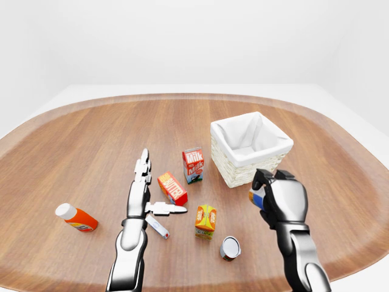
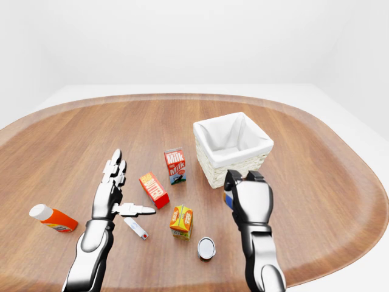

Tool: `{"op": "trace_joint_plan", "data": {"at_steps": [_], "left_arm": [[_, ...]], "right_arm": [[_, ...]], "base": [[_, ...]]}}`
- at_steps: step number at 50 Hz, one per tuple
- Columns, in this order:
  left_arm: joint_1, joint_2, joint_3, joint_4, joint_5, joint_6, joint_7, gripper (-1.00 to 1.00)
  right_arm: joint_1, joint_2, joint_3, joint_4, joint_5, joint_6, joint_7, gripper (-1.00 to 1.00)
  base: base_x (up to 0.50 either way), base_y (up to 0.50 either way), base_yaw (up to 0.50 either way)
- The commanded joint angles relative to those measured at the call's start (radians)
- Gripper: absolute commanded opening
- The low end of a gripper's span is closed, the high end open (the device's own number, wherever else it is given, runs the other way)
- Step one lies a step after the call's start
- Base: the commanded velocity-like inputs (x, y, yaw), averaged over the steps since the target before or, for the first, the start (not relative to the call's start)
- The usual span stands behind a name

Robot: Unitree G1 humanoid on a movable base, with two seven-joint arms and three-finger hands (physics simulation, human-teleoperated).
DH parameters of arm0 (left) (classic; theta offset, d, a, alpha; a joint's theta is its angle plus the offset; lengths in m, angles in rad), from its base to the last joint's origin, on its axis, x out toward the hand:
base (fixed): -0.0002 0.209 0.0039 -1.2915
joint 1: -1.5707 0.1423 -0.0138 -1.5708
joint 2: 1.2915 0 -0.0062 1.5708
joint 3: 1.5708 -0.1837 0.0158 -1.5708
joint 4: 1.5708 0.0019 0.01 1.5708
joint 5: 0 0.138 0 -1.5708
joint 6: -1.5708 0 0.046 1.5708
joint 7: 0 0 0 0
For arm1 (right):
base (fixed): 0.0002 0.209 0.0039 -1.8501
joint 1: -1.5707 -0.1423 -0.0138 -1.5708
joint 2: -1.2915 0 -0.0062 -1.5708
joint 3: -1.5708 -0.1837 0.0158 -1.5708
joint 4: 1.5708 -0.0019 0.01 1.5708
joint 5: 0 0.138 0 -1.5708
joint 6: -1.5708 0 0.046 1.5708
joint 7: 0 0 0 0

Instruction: Pick up the alphabet soup and the tomato sauce, and put them in the basket.

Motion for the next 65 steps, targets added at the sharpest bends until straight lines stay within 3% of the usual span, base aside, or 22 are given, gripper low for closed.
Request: {"op": "trace_joint_plan", "data": {"at_steps": [1, 37, 49, 65], "left_arm": [[-0.002, 0.0, 0.0, -0.004, -0.002, 0.0, -0.004, 1.0], [-0.006, 0.001, 0.001, 0.007, -0.003, 0.0, -0.004, 1.0], [-0.011, 0.001, 0.003, 0.009, -0.007, 0.0, -0.001, 1.0], [-0.009, 0.002, 0.001, 0.013, -0.004, 0.0, -0.004, 1.0]], "right_arm": [[-0.012, 0.015, -0.015, -0.134, 0.008, -0.01, 0.016, -1.0], [-0.206, 0.01, -0.06, -0.338, -0.005, 0.047, 0.267, -1.0], [-0.344, -0.015, -0.057, -0.302, -0.031, 0.097, 0.351, -1.0], [-0.48, -0.056, -0.065, -0.201, -0.026, 0.117, 0.396, -1.0]], "base": [[0.0, 0.0, 0.0], [0.0, 0.0, 0.0], [0.0, 0.0, 0.0], [0.0, 0.0, 0.0]]}}
